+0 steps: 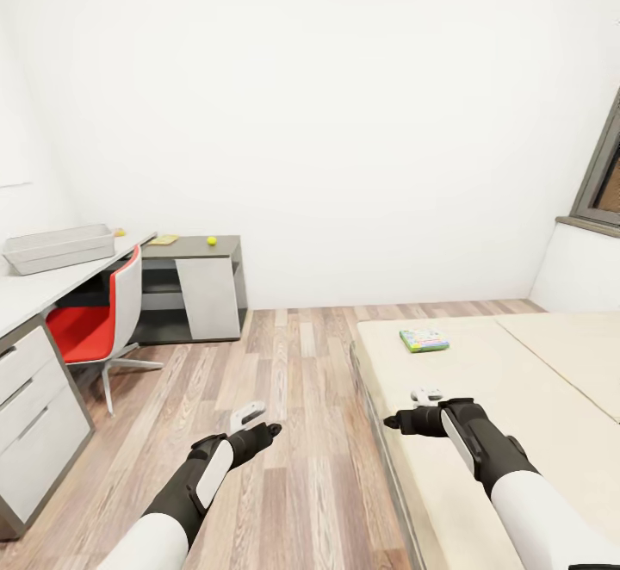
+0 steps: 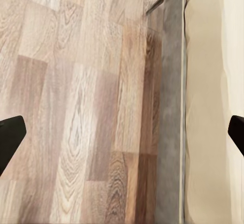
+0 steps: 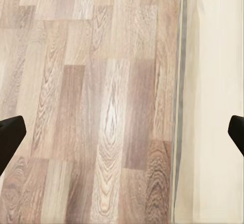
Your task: Put all the toys in the child's room - the three board games (two on the bed and one on the table), the two jigsaw puzzles on the table, and the tennis ball on the table - inside the toy box on the table in the child's room.
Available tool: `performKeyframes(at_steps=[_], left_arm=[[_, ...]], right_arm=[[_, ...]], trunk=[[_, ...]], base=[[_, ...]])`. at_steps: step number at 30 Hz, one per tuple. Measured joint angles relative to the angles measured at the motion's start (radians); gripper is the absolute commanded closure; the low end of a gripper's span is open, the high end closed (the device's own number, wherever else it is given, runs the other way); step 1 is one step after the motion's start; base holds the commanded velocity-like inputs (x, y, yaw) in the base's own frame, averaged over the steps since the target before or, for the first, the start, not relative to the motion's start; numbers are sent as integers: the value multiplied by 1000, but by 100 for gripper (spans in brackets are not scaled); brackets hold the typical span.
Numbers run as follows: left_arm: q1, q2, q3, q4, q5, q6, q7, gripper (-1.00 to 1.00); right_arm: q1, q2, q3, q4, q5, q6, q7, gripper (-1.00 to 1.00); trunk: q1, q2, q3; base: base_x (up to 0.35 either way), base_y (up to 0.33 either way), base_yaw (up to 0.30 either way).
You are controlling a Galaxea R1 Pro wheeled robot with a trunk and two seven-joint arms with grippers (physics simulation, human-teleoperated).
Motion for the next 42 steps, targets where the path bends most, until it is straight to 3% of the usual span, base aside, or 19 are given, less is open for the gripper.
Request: performKeyframes(at_steps=[19,42], left_arm=[[0,0,1,0,1,0,1,-100],[0,0,2,0,1,0,-1,-100]], right_arm=[[0,0,0,0,0,-1,-1,-100],[0,0,0,0,0,-1,0,-100]], trunk=[[0,0,0],[0,0,-4]], base=[[0,-213,68],[0,-34,84]])
